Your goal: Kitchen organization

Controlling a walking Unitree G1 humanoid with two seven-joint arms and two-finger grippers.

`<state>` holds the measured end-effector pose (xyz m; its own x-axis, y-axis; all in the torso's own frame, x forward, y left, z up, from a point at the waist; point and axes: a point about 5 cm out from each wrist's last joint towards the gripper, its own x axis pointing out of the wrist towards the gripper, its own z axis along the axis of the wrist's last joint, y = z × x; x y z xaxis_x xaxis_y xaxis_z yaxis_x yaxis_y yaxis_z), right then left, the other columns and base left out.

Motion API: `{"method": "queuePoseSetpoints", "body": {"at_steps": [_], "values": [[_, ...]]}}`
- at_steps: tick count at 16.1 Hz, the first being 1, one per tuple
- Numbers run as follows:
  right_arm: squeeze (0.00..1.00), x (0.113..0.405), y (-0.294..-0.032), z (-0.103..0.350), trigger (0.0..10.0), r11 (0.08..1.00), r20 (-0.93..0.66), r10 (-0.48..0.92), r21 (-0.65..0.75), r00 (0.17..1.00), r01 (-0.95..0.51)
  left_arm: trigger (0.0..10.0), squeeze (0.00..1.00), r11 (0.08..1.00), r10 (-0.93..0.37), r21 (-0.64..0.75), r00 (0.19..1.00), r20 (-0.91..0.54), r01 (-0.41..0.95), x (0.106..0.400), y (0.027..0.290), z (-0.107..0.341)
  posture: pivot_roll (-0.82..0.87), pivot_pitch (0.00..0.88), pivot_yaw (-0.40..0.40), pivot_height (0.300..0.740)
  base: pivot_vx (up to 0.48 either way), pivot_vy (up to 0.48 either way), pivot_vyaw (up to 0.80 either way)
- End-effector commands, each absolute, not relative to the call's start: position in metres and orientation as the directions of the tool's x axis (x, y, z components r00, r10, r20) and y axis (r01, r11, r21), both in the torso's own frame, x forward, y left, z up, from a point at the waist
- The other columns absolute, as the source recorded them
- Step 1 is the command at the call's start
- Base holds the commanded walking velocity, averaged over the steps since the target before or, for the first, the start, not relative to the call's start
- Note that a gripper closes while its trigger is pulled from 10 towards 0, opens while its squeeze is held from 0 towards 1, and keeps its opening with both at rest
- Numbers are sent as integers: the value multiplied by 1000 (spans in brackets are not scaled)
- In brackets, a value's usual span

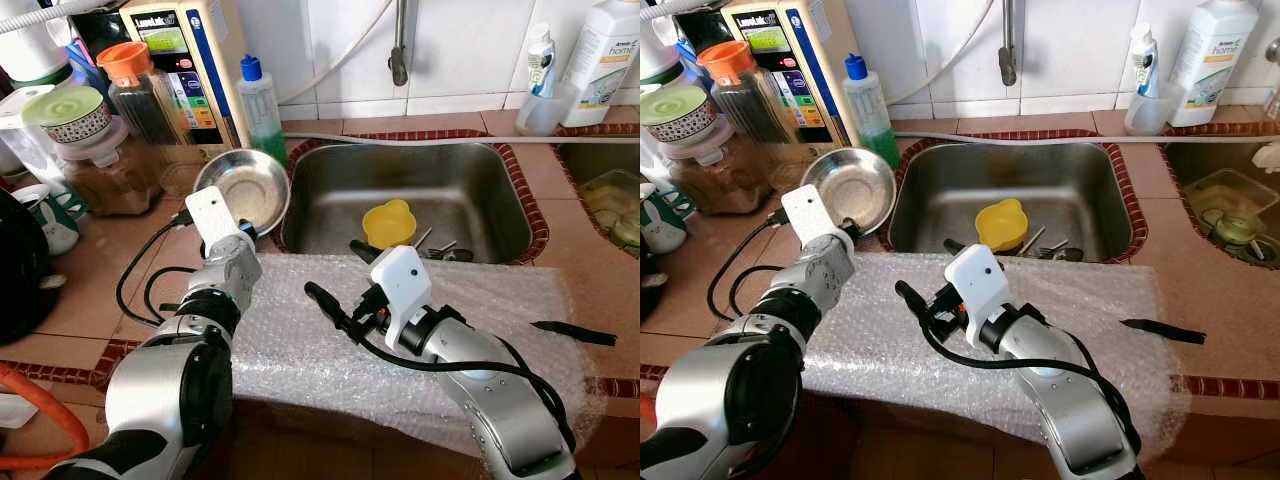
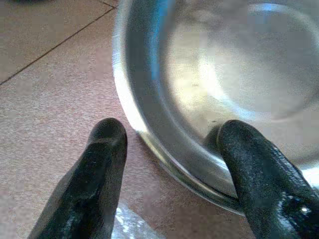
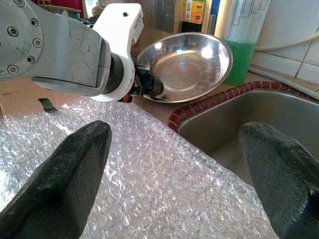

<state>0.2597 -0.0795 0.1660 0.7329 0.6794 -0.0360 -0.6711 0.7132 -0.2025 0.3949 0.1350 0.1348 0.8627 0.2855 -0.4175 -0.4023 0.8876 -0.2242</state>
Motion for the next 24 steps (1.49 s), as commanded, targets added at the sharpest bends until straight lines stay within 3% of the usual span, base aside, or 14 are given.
{"method": "queuePoseSetpoints", "body": {"at_steps": [1,13,24], "values": [[1000,257,-75,167,10000,702,-32,693,-200,720,-684,0,0,883,309,-193,839,-447,-428,391,144,126,-418,84,167,740,0,0,0],[1000,259,-75,167,10000,700,-31,694,-204,719,-685,0,0,821,446,-174,801,-399,-544,389,191,132,-406,78,161,740,0,0,0],[1000,265,-81,168,10000,688,-40,699,-233,714,-687,0,0,905,370,-93,875,-311,-415,385,209,128,-370,69,140,740,0,0,0]]}}
